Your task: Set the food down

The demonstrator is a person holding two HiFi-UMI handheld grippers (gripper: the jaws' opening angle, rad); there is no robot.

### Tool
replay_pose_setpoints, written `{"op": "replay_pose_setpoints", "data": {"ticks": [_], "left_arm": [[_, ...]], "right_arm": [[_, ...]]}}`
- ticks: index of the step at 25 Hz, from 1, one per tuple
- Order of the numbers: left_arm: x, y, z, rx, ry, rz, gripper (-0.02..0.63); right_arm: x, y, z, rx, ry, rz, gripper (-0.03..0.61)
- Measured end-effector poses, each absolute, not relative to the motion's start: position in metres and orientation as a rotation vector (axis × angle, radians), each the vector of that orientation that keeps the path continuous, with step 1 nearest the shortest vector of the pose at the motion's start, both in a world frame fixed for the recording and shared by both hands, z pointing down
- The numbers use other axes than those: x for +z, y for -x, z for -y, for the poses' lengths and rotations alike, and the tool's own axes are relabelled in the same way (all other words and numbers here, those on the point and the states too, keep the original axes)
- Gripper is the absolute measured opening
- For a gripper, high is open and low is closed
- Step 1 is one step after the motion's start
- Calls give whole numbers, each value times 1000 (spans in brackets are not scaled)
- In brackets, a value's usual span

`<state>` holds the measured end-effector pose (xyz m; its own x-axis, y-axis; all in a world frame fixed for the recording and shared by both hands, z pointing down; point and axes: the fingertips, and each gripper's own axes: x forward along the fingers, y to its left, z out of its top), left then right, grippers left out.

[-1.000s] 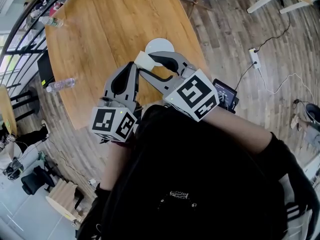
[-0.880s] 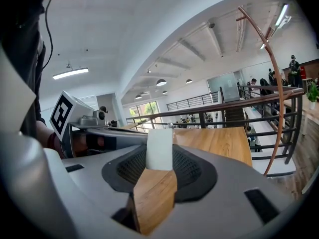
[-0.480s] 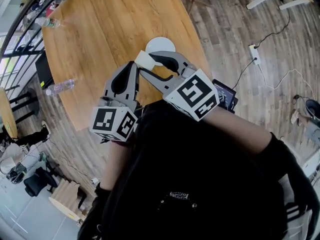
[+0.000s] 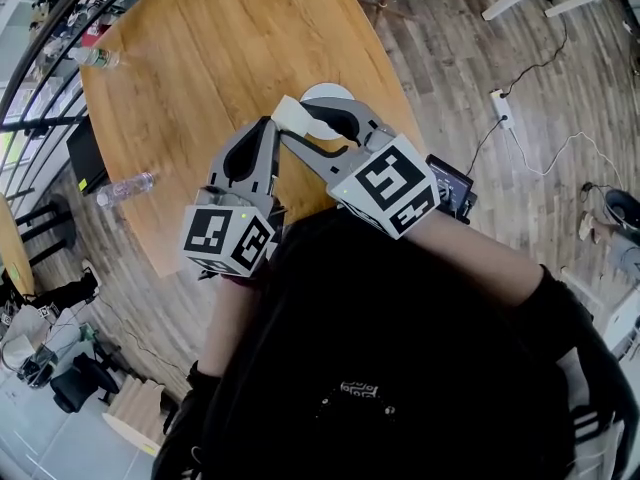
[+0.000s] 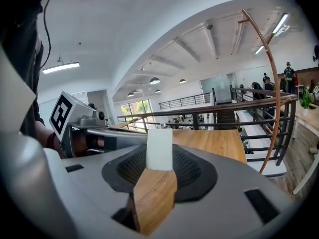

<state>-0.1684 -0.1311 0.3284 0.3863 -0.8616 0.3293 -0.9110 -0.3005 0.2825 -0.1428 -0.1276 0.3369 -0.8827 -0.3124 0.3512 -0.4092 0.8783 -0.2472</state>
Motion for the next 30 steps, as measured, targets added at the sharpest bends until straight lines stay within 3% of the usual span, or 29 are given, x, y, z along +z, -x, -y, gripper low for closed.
{"op": "replay_pose_setpoints", "data": {"ticks": [30], "left_arm": [[346,179,136,172,-2196,1484,3]], "right_arm": [[356,148,136,502,-572,2698,172]]}}
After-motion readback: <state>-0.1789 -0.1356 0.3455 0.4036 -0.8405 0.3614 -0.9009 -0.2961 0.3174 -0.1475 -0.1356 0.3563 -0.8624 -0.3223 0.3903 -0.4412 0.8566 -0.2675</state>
